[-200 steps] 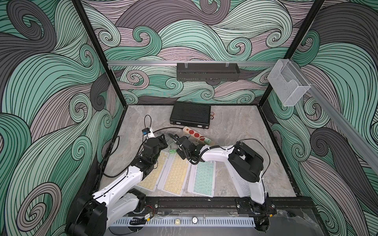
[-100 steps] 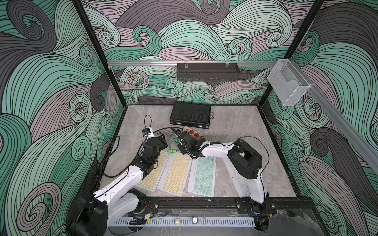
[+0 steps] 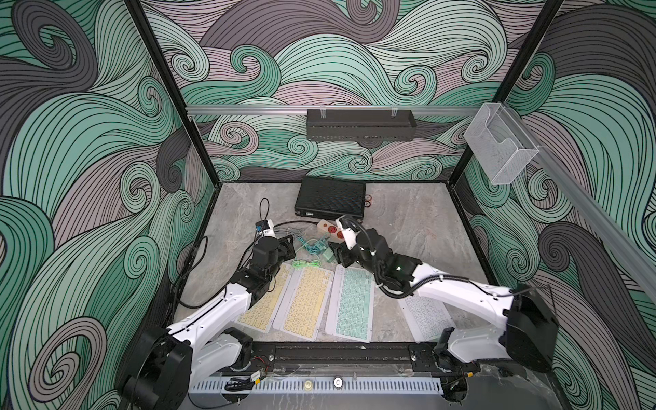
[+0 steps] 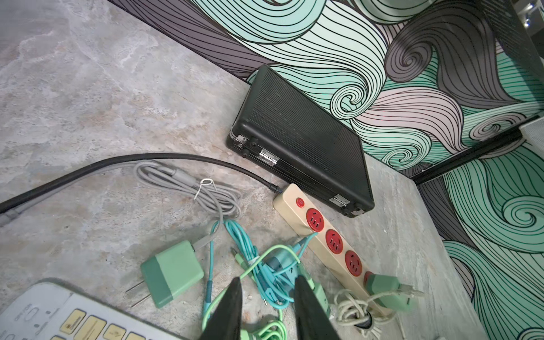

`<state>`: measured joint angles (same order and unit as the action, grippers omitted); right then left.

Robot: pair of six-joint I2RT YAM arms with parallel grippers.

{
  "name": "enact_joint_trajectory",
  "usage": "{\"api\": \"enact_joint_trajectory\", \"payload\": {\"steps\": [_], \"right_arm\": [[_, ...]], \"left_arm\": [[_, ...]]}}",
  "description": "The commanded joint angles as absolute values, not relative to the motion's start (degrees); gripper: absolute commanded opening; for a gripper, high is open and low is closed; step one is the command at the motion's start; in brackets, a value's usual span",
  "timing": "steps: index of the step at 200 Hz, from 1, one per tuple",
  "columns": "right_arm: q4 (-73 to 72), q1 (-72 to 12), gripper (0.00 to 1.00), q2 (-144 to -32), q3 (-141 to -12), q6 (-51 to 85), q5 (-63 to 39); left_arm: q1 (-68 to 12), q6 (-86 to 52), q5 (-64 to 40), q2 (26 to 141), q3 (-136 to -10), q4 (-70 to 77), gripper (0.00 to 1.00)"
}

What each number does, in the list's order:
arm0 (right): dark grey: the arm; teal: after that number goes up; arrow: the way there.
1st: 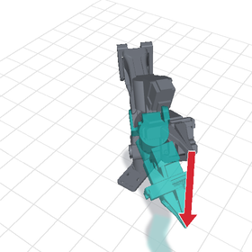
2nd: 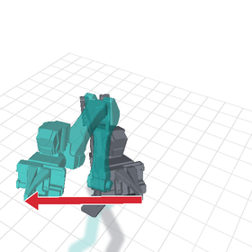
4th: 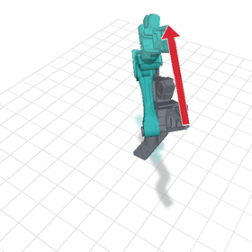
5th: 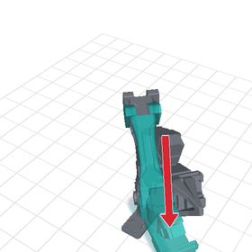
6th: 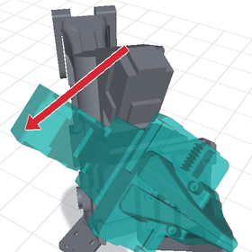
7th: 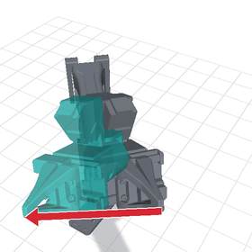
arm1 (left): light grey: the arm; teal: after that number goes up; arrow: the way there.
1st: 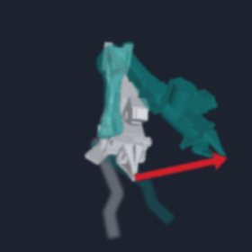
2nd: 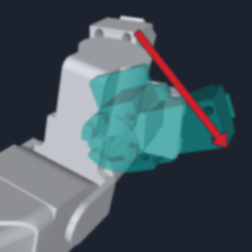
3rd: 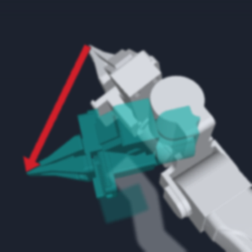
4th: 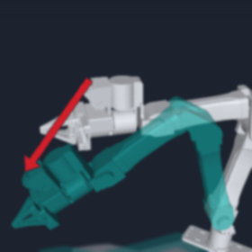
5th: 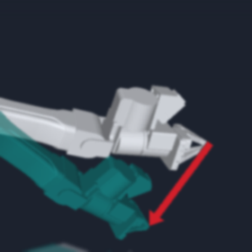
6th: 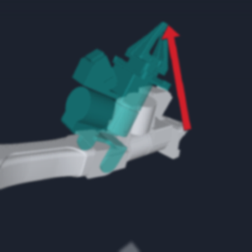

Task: Unplug the wireless keyboard
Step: Adjust the plug at the center of the board, then pick up the keyboard from the center of the board.

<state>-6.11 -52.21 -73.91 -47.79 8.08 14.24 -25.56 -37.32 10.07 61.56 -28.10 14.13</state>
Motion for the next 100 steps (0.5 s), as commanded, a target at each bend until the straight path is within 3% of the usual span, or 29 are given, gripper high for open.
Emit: {"api": "enact_joint_trajectory", "payload": {"steps": [1, 36, 55, 100], "right_arm": [[-3.03, -49.82, 0.69, -66.42, -41.68, 10.94, 18.71], [10.35, -42.22, 0.76, -52.14, -36.3, 22.23, 17.64], [18.51, -37.88, 0.78, -47.27, -37.08, 24.09, 11.78], [30.85, -30.49, 0.83, -52.66, -41.93, 18.39, 6.1]], "left_arm": [[-27.42, -33.75, 6.91, 62.71, -31.46, 15.38, 0.33], [-30.33, -31.87, 4.4, 65.83, -33.81, 15.43, 0.33], [-31.52, -30.6, 3.69, 67.3, -35.37, 14.54, 0.33], [-32.43, -29.71, 2.48, 70.64, -37.67, 13.56, 0.33]]}}
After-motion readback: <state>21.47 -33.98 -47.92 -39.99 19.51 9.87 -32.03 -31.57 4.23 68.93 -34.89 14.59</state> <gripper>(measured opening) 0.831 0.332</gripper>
